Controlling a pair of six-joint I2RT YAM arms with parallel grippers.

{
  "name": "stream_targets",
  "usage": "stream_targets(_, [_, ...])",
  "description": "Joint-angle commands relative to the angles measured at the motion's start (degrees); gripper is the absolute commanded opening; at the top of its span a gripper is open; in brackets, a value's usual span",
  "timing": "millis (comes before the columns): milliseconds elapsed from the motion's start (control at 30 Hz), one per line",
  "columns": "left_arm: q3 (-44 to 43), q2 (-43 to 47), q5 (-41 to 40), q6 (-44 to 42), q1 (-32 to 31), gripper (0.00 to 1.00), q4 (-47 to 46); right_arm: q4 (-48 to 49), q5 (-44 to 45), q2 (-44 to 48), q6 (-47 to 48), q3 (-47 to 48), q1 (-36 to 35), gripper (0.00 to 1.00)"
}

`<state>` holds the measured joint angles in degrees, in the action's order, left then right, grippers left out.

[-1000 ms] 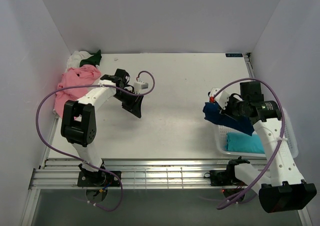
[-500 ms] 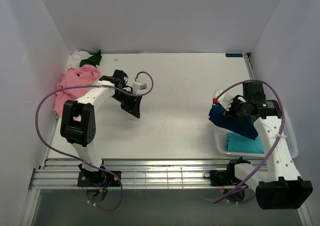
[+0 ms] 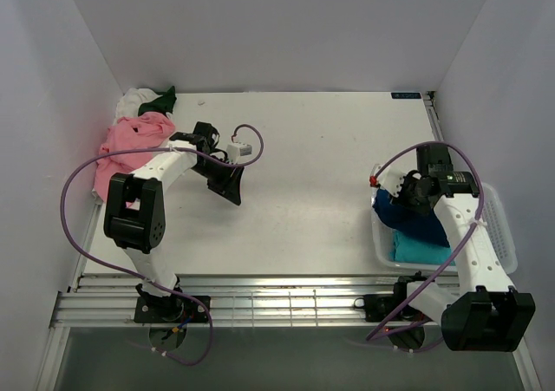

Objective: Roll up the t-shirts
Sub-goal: Place the T-shirt in the bin.

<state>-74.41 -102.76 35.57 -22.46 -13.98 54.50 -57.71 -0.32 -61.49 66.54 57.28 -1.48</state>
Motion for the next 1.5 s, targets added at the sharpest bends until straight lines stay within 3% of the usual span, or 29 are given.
stream_targets(0, [-0.2,1.9,1.4,-0.7,0.4,0.47,-1.2,2.2,6.3,-1.0,14.5,0.7,0.3,0.08])
stream_targets(133, [-0.8,1.6,1.2,-0.6,0.4,0.47,-1.2,4.1,7.7,-1.5,17.7,2.0,0.4,0.08])
stream_targets(367, [-0.6,1.6,1.3,-0.2,0.5,0.48,-1.2,8.4,0.2,-1.3,19.8,-3.9,0.8,0.08])
stream_targets(500, [-0.6,2.2,1.1,0.0,0.5,0.48,-1.2,7.9,-5.6,0.6,19.1,-5.9,4.7,0.08])
stream_targets(733, [0.1,2.2,1.1,0.0,0.5,0.48,-1.0,11.0,-4.5,0.4,22.5,-10.6,7.0,0.08])
stream_targets(833, [-0.6,1.9,0.6,-0.3,0.5,0.48,-0.7,18.1,-2.8,-0.9,23.4,-11.6,7.5,0.08])
stream_targets(967, [-1.0,1.5,0.7,0.1,0.5,0.48,-0.6,25.6,-3.3,-3.1,21.3,-9.5,8.8,0.23])
stream_targets(1000, [-0.9,1.6,0.8,0.4,0.5,0.48,-0.5,26.9,-3.5,-3.5,20.9,-8.8,8.8,0.29])
stream_targets(1033, [-0.8,1.5,0.8,0.6,0.4,0.48,-0.5,28.0,-3.5,-3.7,20.3,-8.8,8.8,0.43])
stream_targets(1067, [-0.8,1.4,0.9,0.7,0.5,0.48,-0.5,29.0,-3.3,-4.3,19.8,-9.0,8.8,0.48])
stream_targets(1233, [-0.7,1.6,0.6,0.5,0.5,0.48,-0.4,34.1,-3.7,-4.8,13.4,-8.9,8.8,0.56])
stream_targets(1467, [-0.6,0.9,1.7,0.8,0.5,0.48,-0.4,34.0,-15.0,2.6,-4.2,-4.4,8.9,0.61])
